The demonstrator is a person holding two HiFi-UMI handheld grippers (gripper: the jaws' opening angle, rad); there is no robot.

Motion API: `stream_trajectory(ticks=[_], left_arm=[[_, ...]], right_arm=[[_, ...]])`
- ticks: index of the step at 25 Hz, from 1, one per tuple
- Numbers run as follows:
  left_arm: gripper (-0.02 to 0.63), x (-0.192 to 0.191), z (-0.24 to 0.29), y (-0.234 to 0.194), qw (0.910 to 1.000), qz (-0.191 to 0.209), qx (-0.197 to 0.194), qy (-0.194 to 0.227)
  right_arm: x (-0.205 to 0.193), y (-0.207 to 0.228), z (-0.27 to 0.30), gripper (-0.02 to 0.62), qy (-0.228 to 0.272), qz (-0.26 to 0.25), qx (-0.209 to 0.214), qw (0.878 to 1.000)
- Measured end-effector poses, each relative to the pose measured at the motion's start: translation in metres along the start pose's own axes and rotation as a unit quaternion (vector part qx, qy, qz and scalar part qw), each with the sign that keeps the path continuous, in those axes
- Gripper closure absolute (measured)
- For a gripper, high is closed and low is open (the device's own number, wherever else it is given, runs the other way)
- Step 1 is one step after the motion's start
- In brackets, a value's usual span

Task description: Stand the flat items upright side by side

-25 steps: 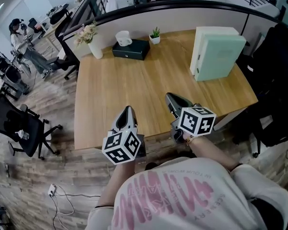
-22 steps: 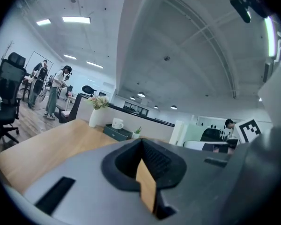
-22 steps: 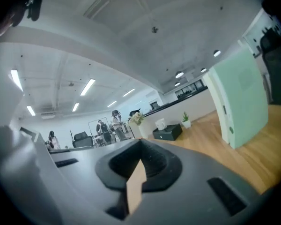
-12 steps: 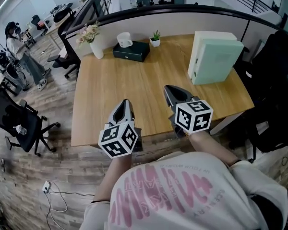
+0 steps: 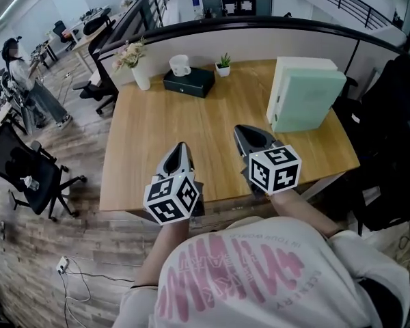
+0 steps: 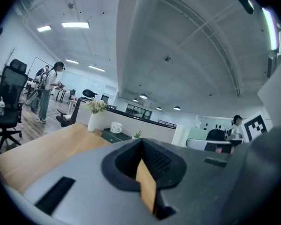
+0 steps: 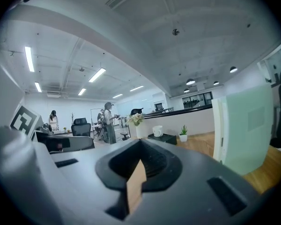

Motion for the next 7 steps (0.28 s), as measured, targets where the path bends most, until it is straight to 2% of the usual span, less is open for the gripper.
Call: stream_trajectory(ticks=[7], left_arm=[[0.603,0.0075,0.0057,0.0061,1.0,0.003,0.001,0.007]], right_arm=[[0.0038,0.0104,-0.0018,0.598,0.005,-0.002,-0.008,1.0]])
Point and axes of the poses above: the fingertips, and each gripper's own axes: z forward along the fingers, y to its right, x out of its top, the point moved 2 cm from there along -z, backward along the fingers, and after that the axes turned 11 degrees about z, right-handed, at the moved point
